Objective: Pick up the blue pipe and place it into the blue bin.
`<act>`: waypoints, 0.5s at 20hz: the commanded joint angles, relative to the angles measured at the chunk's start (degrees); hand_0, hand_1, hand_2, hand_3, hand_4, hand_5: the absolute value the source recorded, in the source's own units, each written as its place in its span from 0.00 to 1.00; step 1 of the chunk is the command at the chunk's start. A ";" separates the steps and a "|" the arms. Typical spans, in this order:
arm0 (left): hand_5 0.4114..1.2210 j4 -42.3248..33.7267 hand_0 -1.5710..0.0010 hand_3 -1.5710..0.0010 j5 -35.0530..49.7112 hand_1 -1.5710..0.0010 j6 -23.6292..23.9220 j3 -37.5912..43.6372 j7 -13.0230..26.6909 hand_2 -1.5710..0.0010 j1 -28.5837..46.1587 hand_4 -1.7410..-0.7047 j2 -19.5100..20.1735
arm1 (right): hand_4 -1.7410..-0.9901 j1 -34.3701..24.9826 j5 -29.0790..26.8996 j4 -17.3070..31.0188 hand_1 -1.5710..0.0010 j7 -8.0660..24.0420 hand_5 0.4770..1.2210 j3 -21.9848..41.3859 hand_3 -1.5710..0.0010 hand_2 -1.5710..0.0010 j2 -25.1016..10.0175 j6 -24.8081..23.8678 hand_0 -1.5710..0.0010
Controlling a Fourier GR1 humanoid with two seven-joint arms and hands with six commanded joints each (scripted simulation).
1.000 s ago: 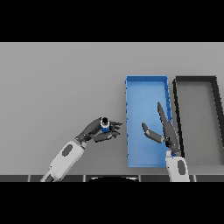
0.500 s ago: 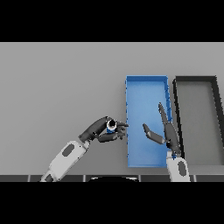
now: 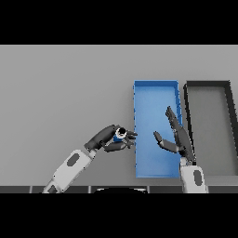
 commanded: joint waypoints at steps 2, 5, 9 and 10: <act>1.00 0.16 0.00 0.05 -0.08 0.00 0.06 0.03 -0.34 0.00 -0.29 0.00 -0.27 | 0.68 -1.49 -7.55 -3.56 1.00 2.98 0.13 -0.62 1.00 1.00 -3.68 6.36 1.00; 1.00 -0.20 0.00 0.05 -0.43 0.00 -0.15 0.04 -0.79 0.00 0.00 0.00 0.59 | 0.58 -4.76 -14.90 -8.72 1.00 9.31 0.05 0.79 1.00 1.00 -8.80 12.67 1.00; 1.00 -0.51 0.00 0.05 0.00 0.00 -0.17 0.41 -0.30 0.00 -0.55 0.00 0.68 | 0.58 -11.36 -19.34 -12.19 1.00 18.26 0.03 4.93 1.00 1.00 -11.36 16.03 1.00; 1.00 0.35 0.00 0.05 -0.27 0.00 -0.25 0.44 -0.22 0.00 -1.28 0.00 0.32 | 0.58 -12.55 -19.58 -12.30 1.00 19.30 0.03 6.15 1.00 1.00 -11.24 16.90 1.00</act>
